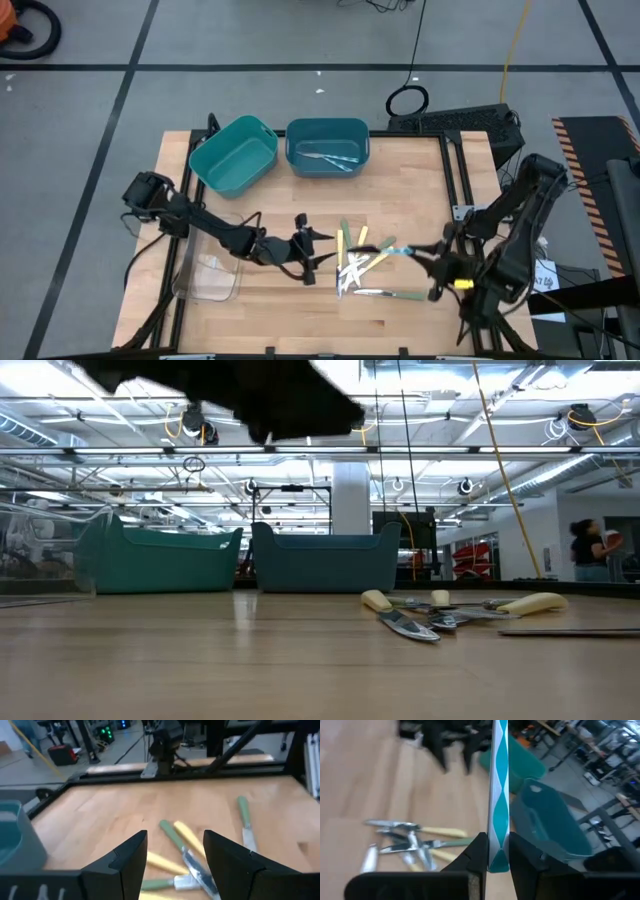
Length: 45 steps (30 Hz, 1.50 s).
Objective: Sort silverware by color (type)
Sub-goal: Put the blue table knife into the blue bin
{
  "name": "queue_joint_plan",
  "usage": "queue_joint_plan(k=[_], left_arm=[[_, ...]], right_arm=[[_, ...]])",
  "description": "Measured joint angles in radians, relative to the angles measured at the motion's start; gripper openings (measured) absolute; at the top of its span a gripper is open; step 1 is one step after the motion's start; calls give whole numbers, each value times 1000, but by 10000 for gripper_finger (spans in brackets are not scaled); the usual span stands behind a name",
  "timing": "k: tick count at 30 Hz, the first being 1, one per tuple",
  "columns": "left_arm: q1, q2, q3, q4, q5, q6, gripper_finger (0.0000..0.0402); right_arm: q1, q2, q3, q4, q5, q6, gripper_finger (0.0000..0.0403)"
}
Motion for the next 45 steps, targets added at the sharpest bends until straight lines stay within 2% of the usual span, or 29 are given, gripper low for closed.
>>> queue_joint_plan(k=[7,13,19,27,31,37,45], left_arm=[[-2,1,-33,34,0,-75,202],[-32,1,-19,33,1,-102,202],[-39,1,-18,27,3,-132,202],[-38,1,-18,27,3,-159,202],[-38,1,-18,28,3,-167,202],[-38,1,-18,28,3,-178,202],[-38,16,-18,37,2,-181,202]], right_arm=[[-97,-153,-87,26,80,-53,50],[-121,-257,-267,251,84,-103,51],[-171,-321,-370,425,11,-232,52],[-256,-338,-393,596,-74,-385,53],[-336,-338,-393,721,-150,-538,53],[-519,-341,-394,897,-330,-772,53],[-800,-349,-393,1039,-600,-930,54]])
